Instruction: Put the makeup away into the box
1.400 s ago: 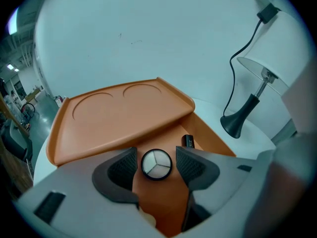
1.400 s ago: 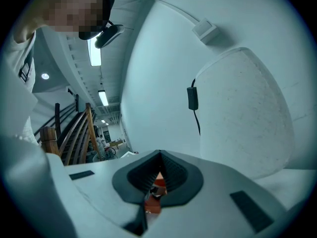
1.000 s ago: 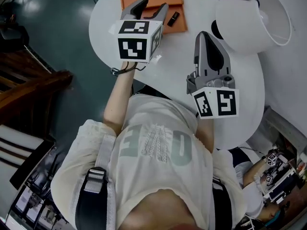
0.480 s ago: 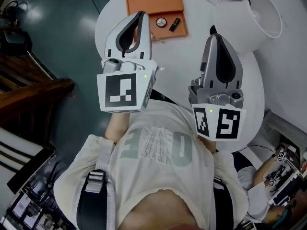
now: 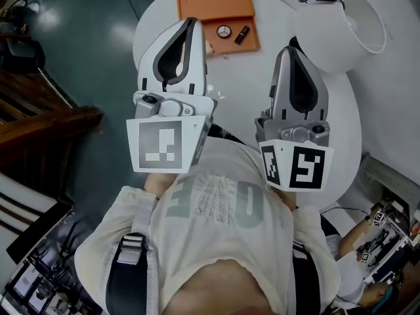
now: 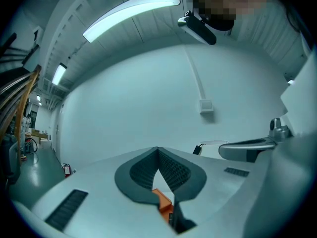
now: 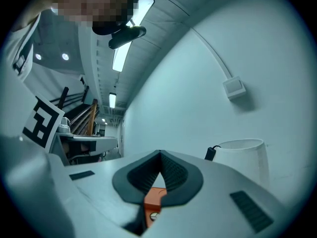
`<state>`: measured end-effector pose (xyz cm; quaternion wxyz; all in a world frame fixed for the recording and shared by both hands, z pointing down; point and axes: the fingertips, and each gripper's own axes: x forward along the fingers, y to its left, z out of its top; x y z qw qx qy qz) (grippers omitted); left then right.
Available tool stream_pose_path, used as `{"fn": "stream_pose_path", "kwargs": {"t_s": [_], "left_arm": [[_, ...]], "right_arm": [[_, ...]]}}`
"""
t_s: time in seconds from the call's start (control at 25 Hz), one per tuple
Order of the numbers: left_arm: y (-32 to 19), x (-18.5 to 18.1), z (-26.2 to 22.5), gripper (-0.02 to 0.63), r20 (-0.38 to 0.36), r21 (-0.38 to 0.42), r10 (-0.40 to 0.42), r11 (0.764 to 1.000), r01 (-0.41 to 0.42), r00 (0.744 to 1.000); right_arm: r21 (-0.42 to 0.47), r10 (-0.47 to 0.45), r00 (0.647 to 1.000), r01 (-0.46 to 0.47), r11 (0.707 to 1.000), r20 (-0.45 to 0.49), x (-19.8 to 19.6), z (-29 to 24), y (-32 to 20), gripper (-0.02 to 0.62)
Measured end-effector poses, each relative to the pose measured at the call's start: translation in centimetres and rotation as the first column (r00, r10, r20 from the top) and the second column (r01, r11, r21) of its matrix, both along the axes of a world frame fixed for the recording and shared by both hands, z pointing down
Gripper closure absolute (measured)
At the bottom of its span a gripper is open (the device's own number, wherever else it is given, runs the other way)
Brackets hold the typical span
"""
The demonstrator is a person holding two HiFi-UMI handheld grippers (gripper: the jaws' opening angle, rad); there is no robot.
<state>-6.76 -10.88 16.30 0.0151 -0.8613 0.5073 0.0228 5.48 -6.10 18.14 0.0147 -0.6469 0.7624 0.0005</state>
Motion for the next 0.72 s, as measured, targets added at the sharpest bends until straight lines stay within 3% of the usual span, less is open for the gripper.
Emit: {"fn": "stream_pose_path", "kwargs": {"t_s": [0.72], "left_arm": [[-0.54,-0.79,0.29,0.598,0.018,-0.017,-0.031,0.999,0.031,0.999]], "right_arm": [[-0.027,-0.037,0.999,0.037,0.999,0.003,-0.60,0.87,-0.50,0.591]]}}
